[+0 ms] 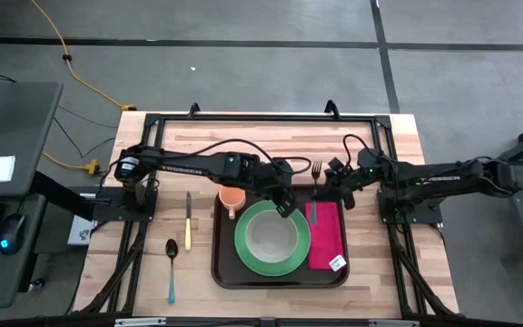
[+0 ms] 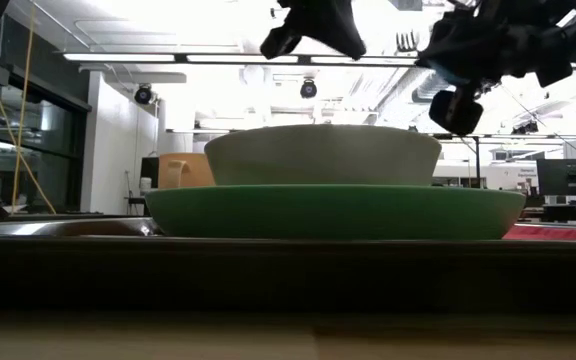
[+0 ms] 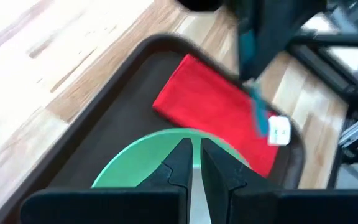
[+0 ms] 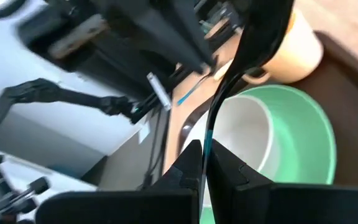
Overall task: Set up tray
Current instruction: Put the blue fork on top of the red napkin
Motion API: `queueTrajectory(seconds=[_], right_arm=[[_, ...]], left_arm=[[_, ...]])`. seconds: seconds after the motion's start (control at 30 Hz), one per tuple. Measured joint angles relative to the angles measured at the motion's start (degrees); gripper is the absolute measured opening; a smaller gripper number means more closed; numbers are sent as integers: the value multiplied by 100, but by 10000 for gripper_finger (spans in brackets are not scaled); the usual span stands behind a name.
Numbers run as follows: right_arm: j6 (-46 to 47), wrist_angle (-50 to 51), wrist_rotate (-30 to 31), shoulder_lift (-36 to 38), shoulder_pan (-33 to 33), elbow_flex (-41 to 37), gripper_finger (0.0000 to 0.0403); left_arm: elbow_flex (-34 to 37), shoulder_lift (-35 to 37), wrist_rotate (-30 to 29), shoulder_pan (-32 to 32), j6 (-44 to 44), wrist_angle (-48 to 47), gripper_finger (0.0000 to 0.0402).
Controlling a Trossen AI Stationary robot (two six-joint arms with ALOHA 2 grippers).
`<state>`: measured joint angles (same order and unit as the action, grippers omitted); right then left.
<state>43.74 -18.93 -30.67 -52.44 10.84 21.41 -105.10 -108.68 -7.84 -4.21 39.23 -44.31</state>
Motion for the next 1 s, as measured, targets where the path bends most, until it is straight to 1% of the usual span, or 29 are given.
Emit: queueTrajectory(seconds=[0.17,0.23,0.37,0.5,0.7,0.87,1.0], right_arm=[[304,117,-280,206,-193,2,0],[414,265,-291,270,-317,2,0],[638,493,-258,385,-593,2,0],[879,583,-6,426,-908,2,0],[995,637,428,463,-1342,2,0],[1038,629,722,523,-1579,2,0],[1037,680,825,596,-1725,2,0]], left_arm=[[0,0,52,2,-2,-150,63],[2,-2,70,2,-3,-272,63],[2,0,73,2,-3,-511,62],[3,92,38,2,-2,-752,62],[9,364,-510,-112,0,-1255,62],[7,592,-1014,-278,0,-1595,62],[0,706,-1512,-481,6,-1954,63]])
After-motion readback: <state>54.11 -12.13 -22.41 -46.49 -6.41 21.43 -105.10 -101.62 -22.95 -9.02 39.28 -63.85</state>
